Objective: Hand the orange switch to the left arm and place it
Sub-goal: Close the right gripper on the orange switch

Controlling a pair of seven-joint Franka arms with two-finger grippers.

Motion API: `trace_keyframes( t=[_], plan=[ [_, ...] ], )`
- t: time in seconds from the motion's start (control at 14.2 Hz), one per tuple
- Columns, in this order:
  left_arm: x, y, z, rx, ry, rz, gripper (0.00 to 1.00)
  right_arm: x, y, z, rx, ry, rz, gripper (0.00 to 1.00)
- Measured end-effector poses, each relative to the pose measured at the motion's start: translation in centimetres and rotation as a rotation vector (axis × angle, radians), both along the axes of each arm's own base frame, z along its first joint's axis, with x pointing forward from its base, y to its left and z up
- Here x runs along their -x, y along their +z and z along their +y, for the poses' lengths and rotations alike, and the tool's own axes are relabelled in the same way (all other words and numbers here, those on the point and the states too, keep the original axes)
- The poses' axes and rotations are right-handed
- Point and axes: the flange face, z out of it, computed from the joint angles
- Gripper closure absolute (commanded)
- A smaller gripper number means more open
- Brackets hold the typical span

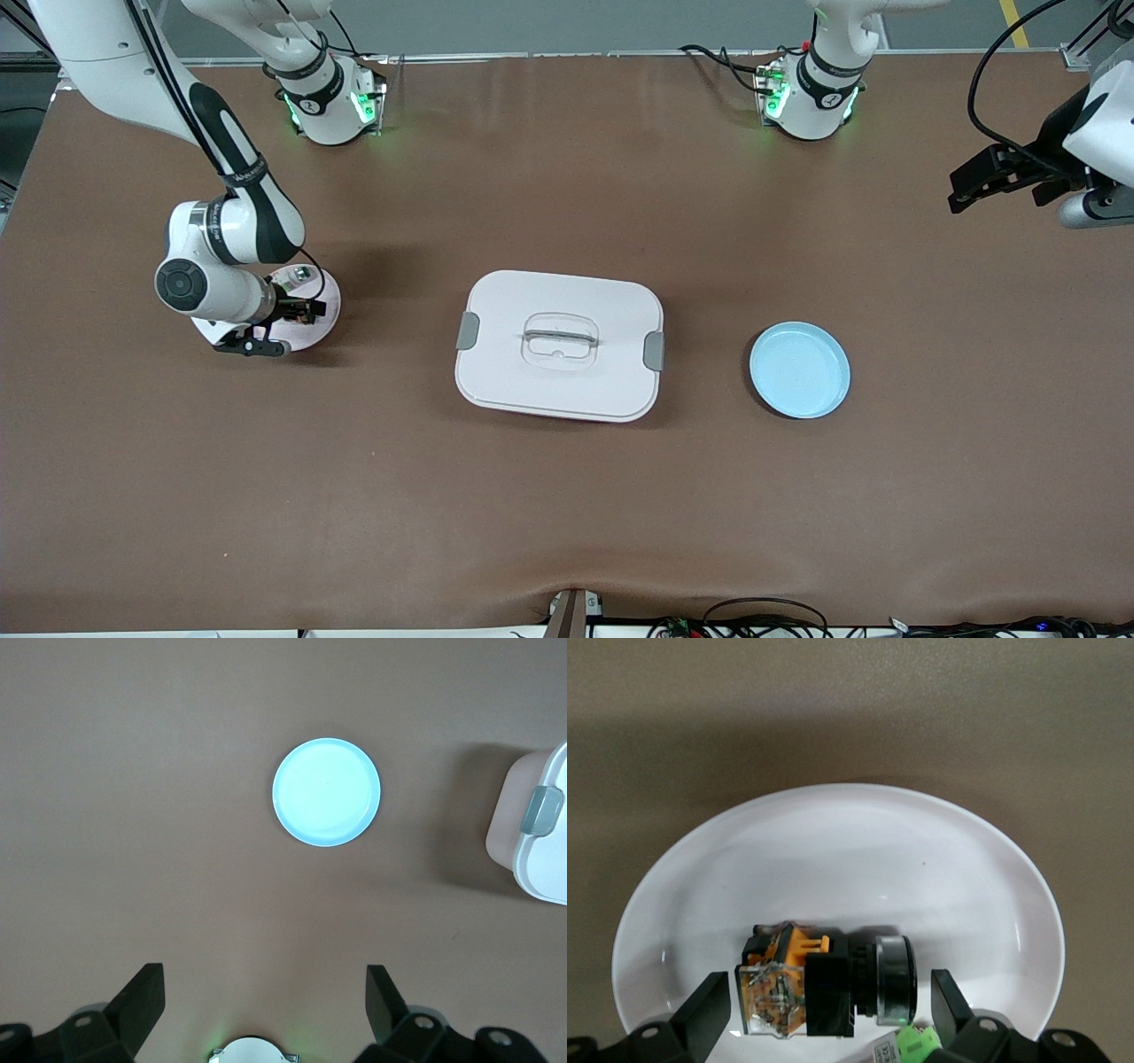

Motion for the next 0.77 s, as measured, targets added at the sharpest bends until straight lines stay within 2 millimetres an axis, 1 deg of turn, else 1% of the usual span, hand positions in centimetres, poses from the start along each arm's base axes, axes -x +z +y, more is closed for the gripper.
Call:
trace_keyframes(
  t=[0.35,0.77],
  plan=[
    [-0.14,0.06,0.07,0.001,0.001,-0.010,0.00,0.02,-0.07,0.29,0.000,0.006,0.001,0.00],
    [-0.18,0.07,0.22,0.001,0.004,-0.012,0.00,0.00,-0.12,0.15,-0.007,0.040,0.002,0.00]
  ],
)
